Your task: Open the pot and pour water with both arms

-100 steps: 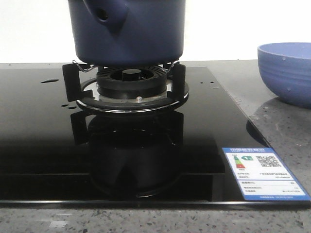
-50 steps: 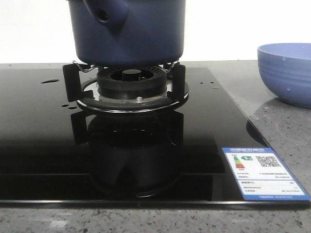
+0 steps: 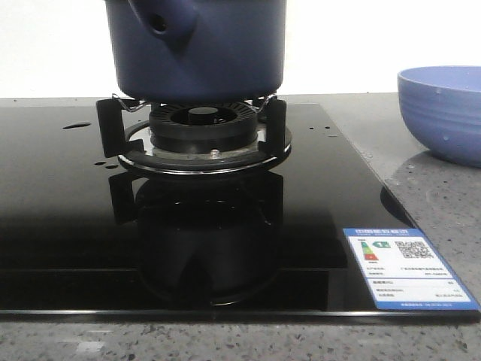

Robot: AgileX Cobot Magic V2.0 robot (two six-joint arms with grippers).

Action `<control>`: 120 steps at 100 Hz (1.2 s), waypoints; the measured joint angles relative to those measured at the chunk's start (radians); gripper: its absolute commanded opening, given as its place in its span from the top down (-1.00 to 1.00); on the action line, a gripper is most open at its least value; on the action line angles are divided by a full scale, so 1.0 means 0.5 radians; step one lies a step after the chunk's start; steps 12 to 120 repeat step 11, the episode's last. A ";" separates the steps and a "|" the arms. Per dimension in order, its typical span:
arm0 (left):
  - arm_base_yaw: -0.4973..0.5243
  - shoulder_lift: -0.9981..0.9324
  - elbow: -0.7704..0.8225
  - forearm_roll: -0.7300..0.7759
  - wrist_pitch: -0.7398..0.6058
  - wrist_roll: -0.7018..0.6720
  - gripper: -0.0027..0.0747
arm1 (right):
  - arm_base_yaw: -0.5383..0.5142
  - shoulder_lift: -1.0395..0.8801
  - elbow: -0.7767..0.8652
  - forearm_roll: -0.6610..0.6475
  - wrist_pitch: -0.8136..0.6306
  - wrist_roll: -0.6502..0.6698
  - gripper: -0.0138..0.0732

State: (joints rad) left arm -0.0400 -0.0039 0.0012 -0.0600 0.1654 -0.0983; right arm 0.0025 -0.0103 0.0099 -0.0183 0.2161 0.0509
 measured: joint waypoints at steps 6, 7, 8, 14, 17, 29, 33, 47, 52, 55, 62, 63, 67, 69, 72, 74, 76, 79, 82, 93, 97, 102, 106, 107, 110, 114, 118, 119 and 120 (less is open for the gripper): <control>0.000 0.000 0.000 0.000 0.000 0.000 0.98 | 0.000 0.000 0.000 0.000 0.000 0.000 0.80; 0.000 0.000 0.000 0.000 0.000 0.000 0.98 | 0.000 0.000 0.000 0.000 0.000 0.000 0.80; 0.000 0.000 0.000 0.000 0.000 0.000 0.98 | 0.000 0.000 0.000 0.000 0.000 0.000 0.80; 0.000 0.000 0.000 0.000 0.000 0.000 0.98 | 0.000 0.000 0.000 0.000 0.000 0.000 0.80; 0.000 0.000 0.000 0.000 0.000 0.000 0.98 | 0.000 0.000 0.000 0.000 0.000 0.000 0.80; 0.000 0.000 0.000 0.000 0.000 0.000 0.98 | 0.000 0.000 0.000 0.000 0.000 0.000 0.80; 0.000 0.000 0.000 0.000 0.000 0.000 0.98 | 0.000 0.000 0.000 0.000 0.000 0.000 0.80; 0.000 0.000 0.000 0.000 0.000 0.000 0.98 | 0.000 0.000 0.000 0.000 0.000 0.000 0.80; 0.000 0.000 0.000 0.000 0.000 0.000 0.98 | 0.000 0.000 0.000 0.000 0.000 0.000 0.80; 0.000 0.000 0.000 0.000 0.000 0.000 0.98 | 0.000 0.000 0.000 0.000 0.000 0.000 0.80; 0.000 0.000 0.000 0.000 0.000 0.000 0.98 | 0.000 0.000 0.000 0.000 0.000 0.000 0.80; 0.000 0.000 0.000 0.000 0.000 0.000 0.98 | 0.000 0.000 0.000 0.000 0.000 0.000 0.80; 0.000 0.000 0.000 0.000 0.000 0.000 0.98 | 0.000 0.000 0.000 0.000 0.000 0.000 0.80; 0.000 0.000 0.000 0.000 0.000 0.000 0.98 | 0.000 0.000 0.000 0.000 0.000 0.000 0.80; 0.000 0.000 0.000 0.000 0.000 0.000 0.98 | 0.000 0.000 0.000 0.000 0.000 0.000 0.80; 0.000 0.000 0.000 0.000 0.000 0.000 0.98 | 0.000 0.000 0.000 0.000 0.000 0.000 0.80; 0.000 0.000 0.000 0.000 0.000 0.000 0.98 | 0.000 0.000 0.000 0.000 0.000 0.000 0.80; 0.000 0.000 0.000 0.000 0.000 0.000 0.98 | 0.000 0.000 0.000 0.000 0.000 0.000 0.80; 0.000 0.000 0.000 0.000 0.000 0.000 0.98 | 0.000 0.000 0.000 0.000 0.000 0.000 0.80; 0.000 0.000 0.000 0.000 0.000 0.000 0.98 | 0.000 0.000 0.000 0.000 0.000 0.000 0.80; 0.000 0.000 0.000 0.000 0.000 0.000 0.98 | 0.000 0.000 0.000 0.000 0.000 0.000 0.80; 0.000 0.000 0.000 0.000 0.000 0.000 0.98 | 0.000 0.000 0.000 0.000 0.000 0.000 0.80; 0.000 0.000 0.000 0.000 0.000 0.000 0.98 | 0.000 0.000 0.000 0.000 0.000 0.000 0.80; 0.000 0.000 0.000 0.000 0.000 0.000 0.98 | 0.000 0.000 0.000 0.000 0.000 0.000 0.80; 0.000 0.000 0.000 0.000 0.000 0.000 0.98 | 0.000 0.000 0.000 0.000 0.000 0.000 0.80; 0.000 0.000 0.000 0.000 0.000 0.000 0.98 | 0.000 0.000 0.000 0.000 0.000 0.000 0.80; 0.000 0.000 0.000 0.000 0.000 0.000 0.98 | 0.000 0.000 0.000 0.000 0.000 0.000 0.80; 0.000 0.000 0.000 0.000 0.000 0.000 0.98 | 0.000 0.000 0.000 0.000 0.000 0.000 0.80; 0.000 0.000 0.000 0.000 0.000 0.000 0.98 | 0.000 0.000 0.000 0.000 0.000 0.000 0.80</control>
